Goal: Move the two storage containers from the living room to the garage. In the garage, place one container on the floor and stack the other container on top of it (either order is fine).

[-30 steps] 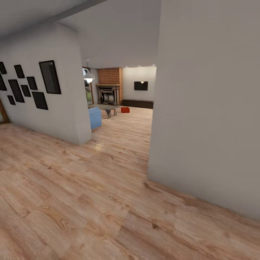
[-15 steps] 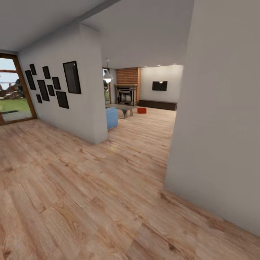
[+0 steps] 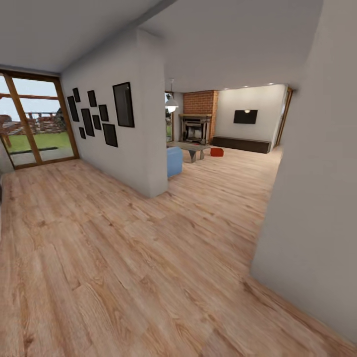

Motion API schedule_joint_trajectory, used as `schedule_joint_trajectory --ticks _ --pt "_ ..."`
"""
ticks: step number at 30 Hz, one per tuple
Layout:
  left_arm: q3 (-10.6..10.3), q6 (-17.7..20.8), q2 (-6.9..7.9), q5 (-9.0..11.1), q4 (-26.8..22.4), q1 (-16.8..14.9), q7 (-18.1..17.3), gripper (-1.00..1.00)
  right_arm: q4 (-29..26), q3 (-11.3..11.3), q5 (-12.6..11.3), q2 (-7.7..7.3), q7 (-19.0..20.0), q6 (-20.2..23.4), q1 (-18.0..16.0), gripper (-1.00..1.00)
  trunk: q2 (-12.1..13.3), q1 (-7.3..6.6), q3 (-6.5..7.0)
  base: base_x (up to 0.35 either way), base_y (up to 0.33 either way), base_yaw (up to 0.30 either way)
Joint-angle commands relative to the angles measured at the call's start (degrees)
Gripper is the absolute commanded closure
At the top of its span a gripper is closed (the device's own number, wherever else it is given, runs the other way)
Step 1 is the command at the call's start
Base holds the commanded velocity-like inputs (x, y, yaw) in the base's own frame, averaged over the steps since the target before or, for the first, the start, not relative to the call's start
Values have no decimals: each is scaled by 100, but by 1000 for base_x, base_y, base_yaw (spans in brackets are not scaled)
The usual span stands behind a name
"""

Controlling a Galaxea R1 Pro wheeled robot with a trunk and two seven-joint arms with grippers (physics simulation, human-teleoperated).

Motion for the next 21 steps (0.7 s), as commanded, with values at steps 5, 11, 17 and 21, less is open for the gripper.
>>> schedule_joint_trajectory --ticks 5,11,17,21 --pt "14 -7 -1 43 -7 5 -7 -100 14 45 -45 4 -9 -25 -5 -100 -2 3 -23 321 0 269" --pt "14 1 -1 43 -7 3 -7 -100 14 35 -45 4 -8 -25 -5 -100 -2 3 -45 322 0 268" --pt "14 2 -1 43 -7 0 -7 -100 14 31 -56 3 -9 -25 -5 -100 -2 3 -63 322 0 268" --pt "14 2 -1 43 -6 1 -7 -100 14 31 -80 4 -11 -26 -5 -100 -2 3 -66 322 0 269"
